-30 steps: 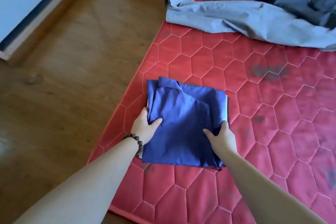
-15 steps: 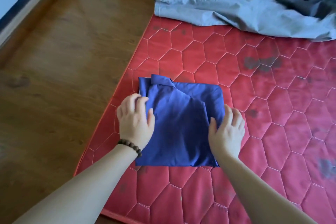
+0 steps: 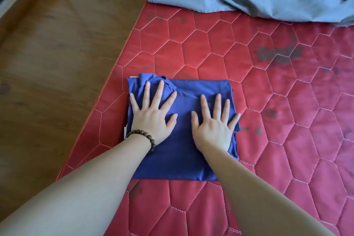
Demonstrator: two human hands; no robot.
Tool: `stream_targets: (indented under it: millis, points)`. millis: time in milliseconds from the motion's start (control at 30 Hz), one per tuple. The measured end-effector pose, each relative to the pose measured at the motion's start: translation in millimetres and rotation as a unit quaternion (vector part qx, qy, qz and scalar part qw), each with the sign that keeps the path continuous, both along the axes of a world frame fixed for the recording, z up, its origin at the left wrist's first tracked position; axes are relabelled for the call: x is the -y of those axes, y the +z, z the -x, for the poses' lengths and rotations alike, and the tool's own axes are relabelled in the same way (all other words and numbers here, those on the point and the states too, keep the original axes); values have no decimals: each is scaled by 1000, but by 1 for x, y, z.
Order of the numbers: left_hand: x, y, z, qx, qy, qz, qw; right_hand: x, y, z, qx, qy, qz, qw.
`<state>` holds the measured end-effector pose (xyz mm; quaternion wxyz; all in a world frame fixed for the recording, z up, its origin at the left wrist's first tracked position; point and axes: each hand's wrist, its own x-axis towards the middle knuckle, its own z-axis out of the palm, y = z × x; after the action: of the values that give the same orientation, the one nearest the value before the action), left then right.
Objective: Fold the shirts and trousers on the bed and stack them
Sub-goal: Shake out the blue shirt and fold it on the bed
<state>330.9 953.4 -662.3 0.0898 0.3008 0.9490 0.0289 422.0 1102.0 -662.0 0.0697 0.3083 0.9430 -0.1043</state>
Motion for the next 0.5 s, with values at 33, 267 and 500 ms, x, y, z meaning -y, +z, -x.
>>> stream_targets:
  millis: [33, 267, 500]
  points:
    - [1, 3, 2, 22, -1, -16, 1000, -3, 2, 1, 9, -26, 32, 999]
    - [10, 61, 3, 44, 107, -267, 957, -30, 44, -29, -45, -56, 83, 994]
    - [35, 30, -91, -4, -71, 6, 997, 52, 29, -67, -19, 245, -8, 969]
